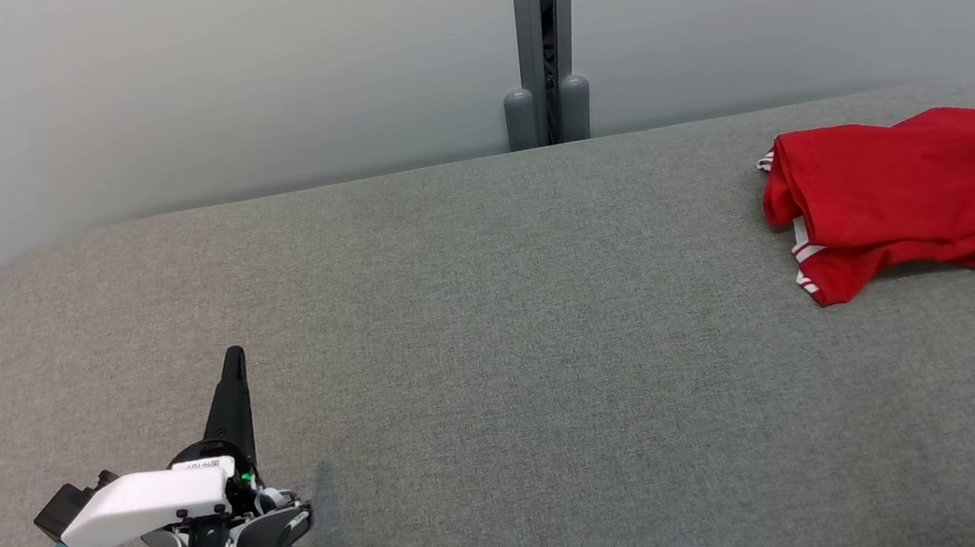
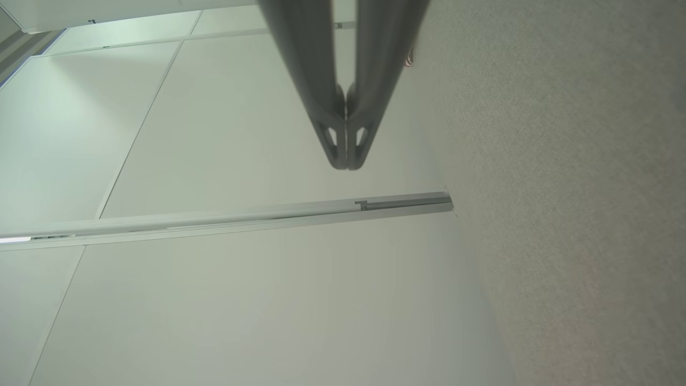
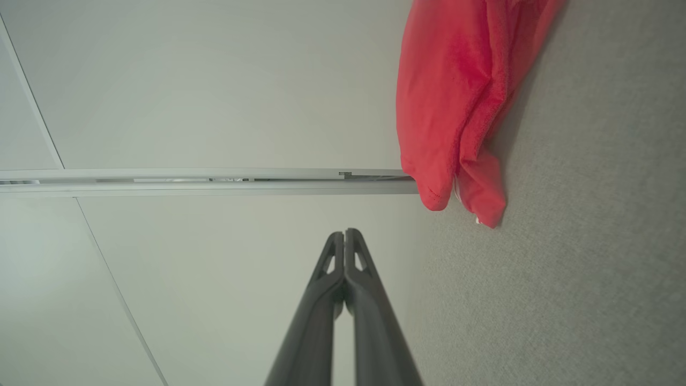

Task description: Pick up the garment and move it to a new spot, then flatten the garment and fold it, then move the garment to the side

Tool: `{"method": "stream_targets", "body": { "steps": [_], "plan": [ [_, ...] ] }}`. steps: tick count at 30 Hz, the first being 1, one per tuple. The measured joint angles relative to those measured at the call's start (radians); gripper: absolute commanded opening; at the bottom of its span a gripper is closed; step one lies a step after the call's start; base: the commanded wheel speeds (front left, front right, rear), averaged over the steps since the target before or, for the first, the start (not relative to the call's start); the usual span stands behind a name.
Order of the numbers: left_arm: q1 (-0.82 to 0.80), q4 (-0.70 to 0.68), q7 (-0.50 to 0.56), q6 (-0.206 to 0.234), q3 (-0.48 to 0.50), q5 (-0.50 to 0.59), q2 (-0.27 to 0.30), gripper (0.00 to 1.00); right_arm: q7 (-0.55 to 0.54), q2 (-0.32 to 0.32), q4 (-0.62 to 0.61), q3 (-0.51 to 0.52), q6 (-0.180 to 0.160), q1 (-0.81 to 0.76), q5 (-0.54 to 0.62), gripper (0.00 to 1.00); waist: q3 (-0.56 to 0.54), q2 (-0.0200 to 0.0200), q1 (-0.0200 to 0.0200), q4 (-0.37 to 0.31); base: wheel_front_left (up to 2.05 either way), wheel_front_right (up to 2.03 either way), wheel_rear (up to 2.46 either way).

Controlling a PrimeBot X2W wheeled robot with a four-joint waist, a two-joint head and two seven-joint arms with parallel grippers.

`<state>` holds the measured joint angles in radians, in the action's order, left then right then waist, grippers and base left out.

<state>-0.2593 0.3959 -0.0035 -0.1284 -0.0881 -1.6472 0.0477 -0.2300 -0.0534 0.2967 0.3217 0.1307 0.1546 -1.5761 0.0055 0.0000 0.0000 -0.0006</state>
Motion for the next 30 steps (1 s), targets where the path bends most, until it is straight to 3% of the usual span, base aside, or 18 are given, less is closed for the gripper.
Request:
{"method": "stream_targets", "body": {
  "steps": [30],
  "plan": [
    [0.000,0.000,0.000,0.000,0.000,0.000,0.000,0.00,0.000,0.001,0.000,0.001,0.000,0.000,0.000,0.00,0.000,0.0000,0.0000,0.000,0.00,0.00,0.00]
  ]
}}
